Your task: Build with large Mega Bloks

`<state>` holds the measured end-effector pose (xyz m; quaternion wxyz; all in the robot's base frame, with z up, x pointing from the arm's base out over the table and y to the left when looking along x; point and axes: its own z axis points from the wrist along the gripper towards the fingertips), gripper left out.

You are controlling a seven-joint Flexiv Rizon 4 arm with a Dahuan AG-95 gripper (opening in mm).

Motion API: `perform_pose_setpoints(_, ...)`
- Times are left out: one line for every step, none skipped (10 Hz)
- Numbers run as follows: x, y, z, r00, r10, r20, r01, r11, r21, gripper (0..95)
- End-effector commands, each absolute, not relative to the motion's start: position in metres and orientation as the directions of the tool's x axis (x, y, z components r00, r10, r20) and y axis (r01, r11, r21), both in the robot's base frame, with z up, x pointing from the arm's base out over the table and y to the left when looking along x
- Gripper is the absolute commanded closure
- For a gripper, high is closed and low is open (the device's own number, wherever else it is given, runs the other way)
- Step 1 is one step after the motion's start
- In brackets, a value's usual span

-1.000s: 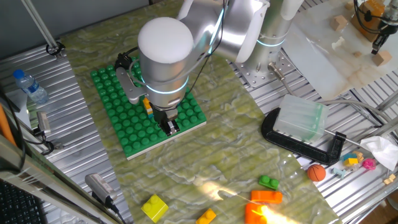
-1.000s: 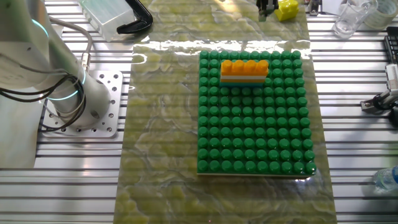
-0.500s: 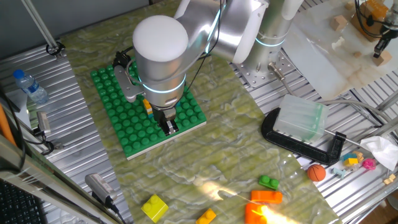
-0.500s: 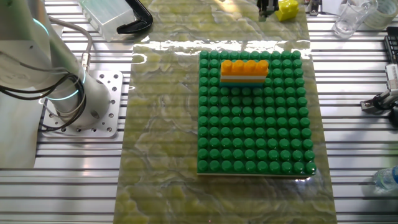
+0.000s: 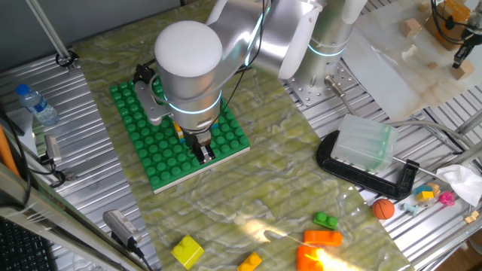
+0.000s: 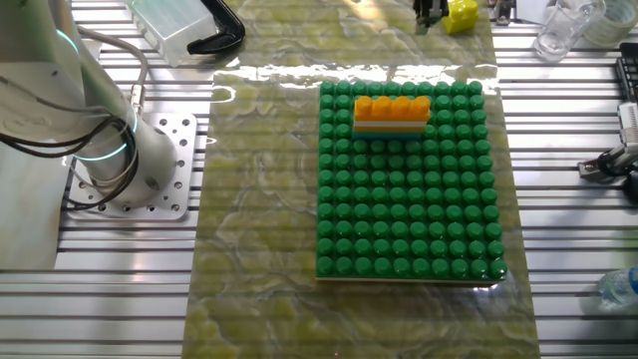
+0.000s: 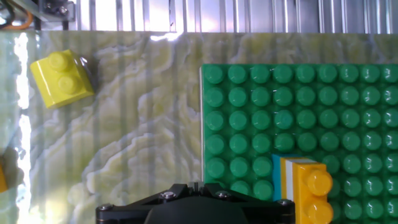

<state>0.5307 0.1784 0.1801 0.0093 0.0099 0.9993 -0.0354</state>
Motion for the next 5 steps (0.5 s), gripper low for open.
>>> perform_pose_setpoints(0.5316, 0.1790, 0.1798, -0.999, 0.031, -0.014, 0.032, 0.997, -0.072, 95.0)
perform_pose_setpoints(0.5316, 0.1790, 0.1798, -1.000, 0.024, -0.015, 0.025, 0.997, -0.072, 95.0)
perform_pose_setpoints(0.5316, 0.1790, 0.1798, -1.000, 0.023, -0.010, 0.023, 0.997, -0.072, 95.0)
perform_pose_setpoints(0.5316, 0.1790, 0.1798, -0.999, 0.042, 0.032, 0.040, 0.997, -0.074, 95.0)
perform_pose_setpoints(0.5316, 0.1790, 0.1798, -0.998, 0.036, 0.045, 0.033, 0.997, -0.071, 95.0)
